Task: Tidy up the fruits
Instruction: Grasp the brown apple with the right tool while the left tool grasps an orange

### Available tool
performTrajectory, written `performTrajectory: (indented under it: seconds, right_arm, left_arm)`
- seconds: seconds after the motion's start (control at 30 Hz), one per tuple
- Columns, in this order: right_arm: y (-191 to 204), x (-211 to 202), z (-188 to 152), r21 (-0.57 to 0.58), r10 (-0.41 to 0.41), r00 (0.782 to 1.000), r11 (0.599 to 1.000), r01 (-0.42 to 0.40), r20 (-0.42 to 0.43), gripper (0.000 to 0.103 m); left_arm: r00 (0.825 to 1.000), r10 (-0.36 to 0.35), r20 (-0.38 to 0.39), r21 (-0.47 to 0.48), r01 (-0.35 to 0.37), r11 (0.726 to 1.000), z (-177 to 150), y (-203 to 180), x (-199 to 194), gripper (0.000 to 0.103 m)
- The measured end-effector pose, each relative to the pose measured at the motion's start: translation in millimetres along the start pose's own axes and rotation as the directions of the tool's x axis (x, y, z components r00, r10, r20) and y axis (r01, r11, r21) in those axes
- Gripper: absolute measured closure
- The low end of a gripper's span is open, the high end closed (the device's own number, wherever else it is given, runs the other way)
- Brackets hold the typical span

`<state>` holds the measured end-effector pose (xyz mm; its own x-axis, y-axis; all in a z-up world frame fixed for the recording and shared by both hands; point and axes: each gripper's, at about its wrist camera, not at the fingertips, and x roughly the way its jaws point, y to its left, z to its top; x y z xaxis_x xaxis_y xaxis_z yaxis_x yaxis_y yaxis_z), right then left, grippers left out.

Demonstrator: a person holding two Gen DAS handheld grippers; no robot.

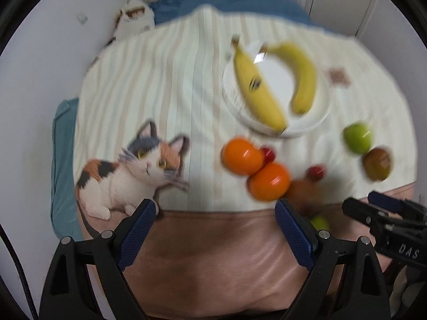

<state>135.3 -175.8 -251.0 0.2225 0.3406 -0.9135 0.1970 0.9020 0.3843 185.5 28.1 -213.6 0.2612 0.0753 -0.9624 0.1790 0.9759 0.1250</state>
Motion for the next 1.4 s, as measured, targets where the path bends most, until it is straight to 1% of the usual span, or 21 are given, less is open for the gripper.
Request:
performTrajectory:
  seconds: [0.07,0.2,0.23,0.3,0.37,0.43,0.47,0.53,0.63,0.67,0.77,0.8,0.9,0.93,1.03,1.13,1.2,1.3,1.33,1.37,1.4]
  right_arm:
    - [-1.0,32.8,1.0,0.003,-0.002,0.999,1.000,0.002,-0.038,0.026]
    - [2.9,88.0,5.1,-0.005,-0.002,0.994,1.000,0.001,-0.111,0.026]
    - [4.6,98.7,5.6,-0.007,0.001,0.992,1.000,-0.002,-0.129,0.029]
    - [7.0,114.0,6.3,-0.024,-0.021,0.988,1.000,0.018,-0.152,0.033]
    - [7.9,121.2,6.2,-0.044,-0.046,0.989,0.998,0.040,-0.139,0.035]
    - [7.5,119.4,4.4,-0.052,-0.045,0.990,0.998,0.038,-0.133,0.036]
    - [7.6,115.1,2.4,-0.061,-0.050,0.991,0.997,0.043,-0.124,0.036]
    - [5.5,102.0,-2.2,-0.081,-0.095,0.991,0.993,0.087,-0.098,0.036]
    - [-7.1,79.9,-5.7,-0.073,-0.121,0.989,0.991,0.116,-0.080,0.036]
    - [-12.9,72.7,-6.8,-0.068,-0.134,0.988,0.989,0.129,-0.073,0.036]
    - [-29.0,56.3,-8.0,-0.042,-0.156,0.986,0.987,0.153,-0.062,0.036]
    - [-33.3,52.4,-8.0,-0.029,-0.159,0.985,0.987,0.157,-0.061,0.036]
    - [-49.9,44.1,-9.9,0.023,-0.156,0.986,0.987,0.157,-0.059,0.036]
    - [-55.1,42.4,-8.5,0.039,-0.148,0.987,0.988,0.151,-0.057,0.036]
    - [-63.4,39.7,-9.0,0.066,-0.135,0.989,0.988,0.139,-0.054,0.036]
    - [-65.7,37.5,-10.7,0.071,-0.134,0.990,0.988,0.138,-0.054,0.036]
    - [-67.5,38.1,-10.1,0.074,-0.131,0.990,0.988,0.135,-0.057,0.036]
    - [-61.1,43.7,-8.9,0.073,-0.130,0.990,0.988,0.134,-0.060,0.036]
    - [-57.1,48.0,-8.3,0.069,-0.134,0.989,0.988,0.138,-0.062,0.036]
    - [-56.3,48.3,-8.2,0.065,-0.136,0.989,0.988,0.140,-0.062,0.036]
    - [-55.6,49.0,-7.9,0.063,-0.138,0.988,0.988,0.142,-0.063,0.036]
  left_arm:
    - [0.999,0.017,-0.041,0.013,-0.017,1.000,-4.8,2.7,22.2,0.012]
    - [0.994,0.028,-0.108,0.021,-0.026,0.999,-15.3,9.5,57.2,0.012]
    - [0.992,0.026,-0.120,0.020,-0.023,1.000,-17.4,10.7,63.5,0.012]
    - [0.991,0.028,-0.130,0.015,-0.026,1.000,-19.8,12.5,72.3,0.012]
    - [0.992,0.016,-0.128,0.011,-0.015,1.000,-19.0,12.7,76.3,0.012]
    - [0.993,-0.003,-0.116,0.008,0.004,1.000,-15.2,11.3,75.8,0.012]
    - [0.994,-0.024,-0.108,0.011,0.025,1.000,-12.5,9.8,74.6,0.012]
    - [0.994,-0.057,-0.097,0.014,0.059,0.998,-6.0,6.7,71.7,0.012]
    - [0.984,-0.134,-0.113,0.017,0.137,0.990,5.8,-3.8,73.2,0.012]
    - [0.979,-0.161,-0.129,0.016,0.164,0.986,10.1,-8.6,75.6,0.012]
    - [0.953,-0.240,-0.184,-0.001,0.244,0.970,19.3,-24.4,87.0,0.012]
    - [0.942,-0.265,-0.208,-0.008,0.269,0.963,21.3,-30.5,92.5,0.012]
    - [0.915,-0.303,-0.267,-0.033,0.306,0.952,24.6,-43.8,107.8,0.011]
    - [0.906,-0.313,-0.286,-0.034,0.317,0.948,25.0,-47.7,113.0,0.011]
    - [0.895,-0.301,-0.329,-0.019,0.313,0.950,23.2,-59.6,124.6,0.011]
    - [0.884,-0.316,-0.345,-0.026,0.327,0.944,19.1,-64.0,130.5,0.011]
    - [0.883,-0.319,-0.345,-0.022,0.332,0.943,17.8,-63.9,131.2,0.011]
    - [0.887,-0.314,-0.338,-0.011,0.330,0.944,19.6,-68.1,130.7,0.012]
    - [0.889,-0.315,-0.333,-0.009,0.331,0.944,20.2,-70.7,130.0,0.015]
    - [0.890,-0.319,-0.326,-0.002,0.337,0.941,21.3,-74.9,128.3,0.021]
    - [0.891,-0.321,-0.321,0.008,0.341,0.940,21.2,-85.0,126.8,0.025]
